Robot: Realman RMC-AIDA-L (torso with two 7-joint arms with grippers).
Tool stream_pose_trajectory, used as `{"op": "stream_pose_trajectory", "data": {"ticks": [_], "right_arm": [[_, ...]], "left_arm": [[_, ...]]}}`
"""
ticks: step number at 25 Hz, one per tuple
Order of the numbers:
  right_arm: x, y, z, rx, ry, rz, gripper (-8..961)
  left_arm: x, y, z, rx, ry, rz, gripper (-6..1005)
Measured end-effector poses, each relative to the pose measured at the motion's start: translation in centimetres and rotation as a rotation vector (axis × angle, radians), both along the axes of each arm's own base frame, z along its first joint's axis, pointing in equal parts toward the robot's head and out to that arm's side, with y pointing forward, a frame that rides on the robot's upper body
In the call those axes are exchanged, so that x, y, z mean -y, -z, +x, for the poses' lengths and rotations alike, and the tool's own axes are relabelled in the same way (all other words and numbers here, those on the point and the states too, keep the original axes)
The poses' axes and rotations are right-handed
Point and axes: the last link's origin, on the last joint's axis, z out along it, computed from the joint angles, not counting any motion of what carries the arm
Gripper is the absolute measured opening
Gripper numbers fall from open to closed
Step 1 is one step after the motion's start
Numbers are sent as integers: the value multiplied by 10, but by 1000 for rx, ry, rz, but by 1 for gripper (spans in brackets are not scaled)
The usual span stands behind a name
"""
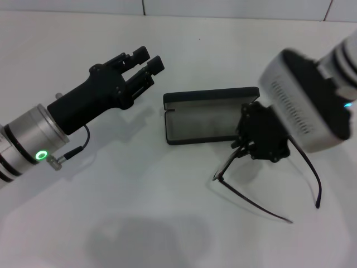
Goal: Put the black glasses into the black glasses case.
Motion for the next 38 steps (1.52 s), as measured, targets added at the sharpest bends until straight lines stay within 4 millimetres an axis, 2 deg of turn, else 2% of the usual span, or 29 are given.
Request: {"op": "stream_pose_trajectory", "data": {"ticks": [2, 9, 13, 15, 16, 17, 22, 27, 32, 38], "right_arm": [[0, -9, 5, -70, 35, 20, 114], [1, -63, 47, -515, 305, 196, 109], [7, -82, 73, -775, 489, 260, 108], [7, -93, 88, -940, 592, 295, 108], [7, -93, 88, -940, 592, 295, 108], [6, -98, 104, -1057, 698, 307, 108], [6, -86, 118, -1133, 855, 272, 108], [5, -68, 110, -1125, 956, 177, 108], [4, -67, 104, -1104, 1009, 114, 108], [8, -70, 96, -1088, 1010, 36, 109]], "left_arm": [[2, 0, 1, 4, 16, -7, 460], [12, -7, 15, 51, 137, -19, 459], [16, -10, 28, 74, 244, -34, 459], [12, -9, 36, 77, 273, -53, 459], [10, -8, 40, 75, 286, -66, 459], [8, -7, 44, 71, 303, -83, 459], [-2, 6, 76, 56, 421, -170, 460], [-13, 22, 107, 24, 484, -295, 460], [-16, 36, 120, -14, 492, -362, 461], [-20, 42, 125, -32, 471, -392, 461]]}}
